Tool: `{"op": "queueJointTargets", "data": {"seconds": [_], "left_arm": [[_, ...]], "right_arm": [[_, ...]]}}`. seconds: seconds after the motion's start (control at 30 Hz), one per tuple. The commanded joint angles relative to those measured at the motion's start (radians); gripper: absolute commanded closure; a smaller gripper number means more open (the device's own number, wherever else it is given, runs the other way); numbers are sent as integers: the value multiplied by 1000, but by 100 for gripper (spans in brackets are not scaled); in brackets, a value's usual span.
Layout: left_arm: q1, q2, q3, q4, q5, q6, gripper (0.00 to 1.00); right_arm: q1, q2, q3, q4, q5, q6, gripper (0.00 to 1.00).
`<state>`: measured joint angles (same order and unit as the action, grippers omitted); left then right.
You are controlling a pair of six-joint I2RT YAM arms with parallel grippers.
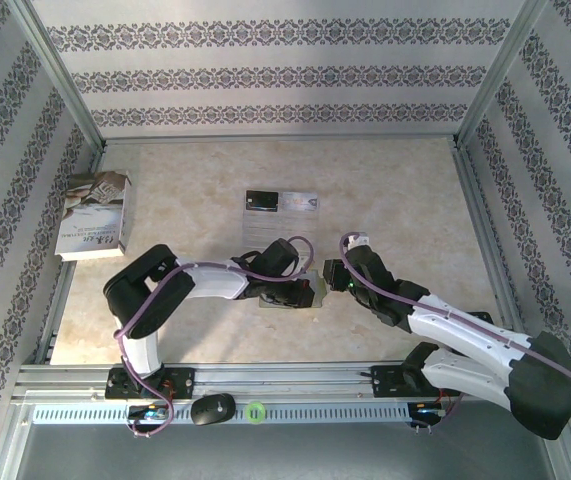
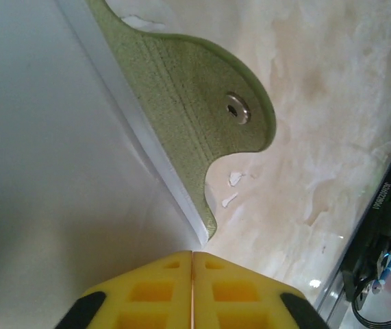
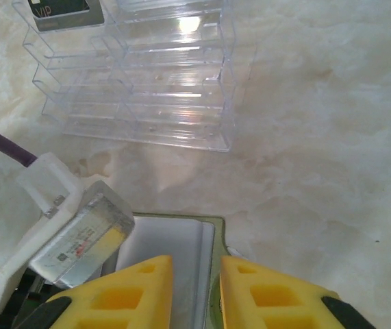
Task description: Take the credit cards out of the card holder
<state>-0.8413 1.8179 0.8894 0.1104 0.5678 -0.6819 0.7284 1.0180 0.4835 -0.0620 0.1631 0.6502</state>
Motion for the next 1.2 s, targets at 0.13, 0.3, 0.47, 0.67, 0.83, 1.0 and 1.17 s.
{"op": "queueJointTargets", "data": {"seconds": [0.13,0.3,0.47,0.67,0.83,1.0,1.17], "left_arm": [[41,-296,-121,64,-107,6,80],[114,-465,-204,-85,-243,49,77],[166,-471,-260,-125,-245,72,75],[168,-416,-274,-109,-242,78,75],[166,-379,-279,-76,-225,78,70],[144,-396,-266,-118,-300,123,61],[95,-387,-241,-152,-367,153,56]], "right_arm": [[-5,84,32,48,-137,-10,73],[34,212,93,94,-285,-40,74],[90,335,133,129,-331,-29,77],[110,422,115,114,-296,46,86],[142,455,83,82,-193,95,91],[172,451,101,63,-129,86,89],[178,379,120,73,-116,35,81]]}}
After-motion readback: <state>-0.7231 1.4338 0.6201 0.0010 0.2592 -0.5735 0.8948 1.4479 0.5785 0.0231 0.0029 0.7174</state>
